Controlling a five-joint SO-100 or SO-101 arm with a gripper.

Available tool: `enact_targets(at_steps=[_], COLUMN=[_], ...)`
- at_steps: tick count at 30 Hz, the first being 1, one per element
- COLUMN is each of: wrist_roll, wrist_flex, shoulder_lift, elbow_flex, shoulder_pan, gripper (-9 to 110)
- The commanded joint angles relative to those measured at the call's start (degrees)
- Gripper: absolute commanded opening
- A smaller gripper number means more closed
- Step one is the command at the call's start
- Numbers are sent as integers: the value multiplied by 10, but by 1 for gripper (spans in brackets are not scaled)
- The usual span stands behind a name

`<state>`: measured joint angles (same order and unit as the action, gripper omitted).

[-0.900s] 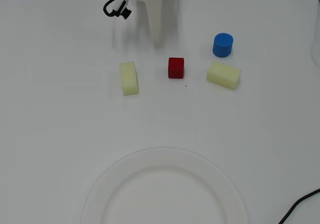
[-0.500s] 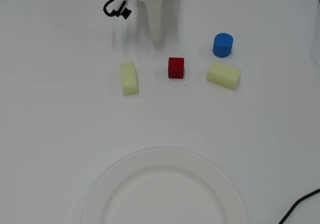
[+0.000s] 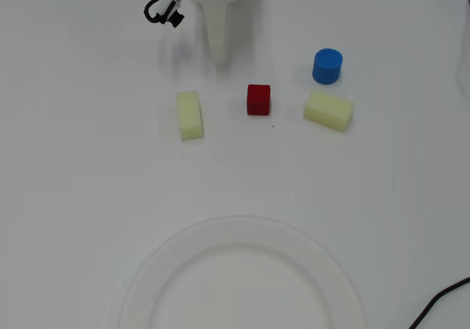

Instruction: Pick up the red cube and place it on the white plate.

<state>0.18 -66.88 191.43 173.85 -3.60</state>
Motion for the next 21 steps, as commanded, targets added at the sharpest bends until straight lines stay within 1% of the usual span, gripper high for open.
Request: enact_targets(at_steps=[1, 3, 6, 8, 10, 15, 17, 21], wrist_roll=[34, 39, 33, 18, 15, 33, 42, 53], wrist_flex=[-13, -20, -4, 9, 8, 14, 33, 103], shoulder_lift=[-147, -225, -256, -264, -314, -510, -555, -589], elbow_flex=[-142, -201, -228, -240, -276, -366, -383, -371], shoulder_pan=[18, 30, 41, 75, 116, 165, 169, 163], gripper=[0, 0, 2, 4, 7, 24, 27, 32])
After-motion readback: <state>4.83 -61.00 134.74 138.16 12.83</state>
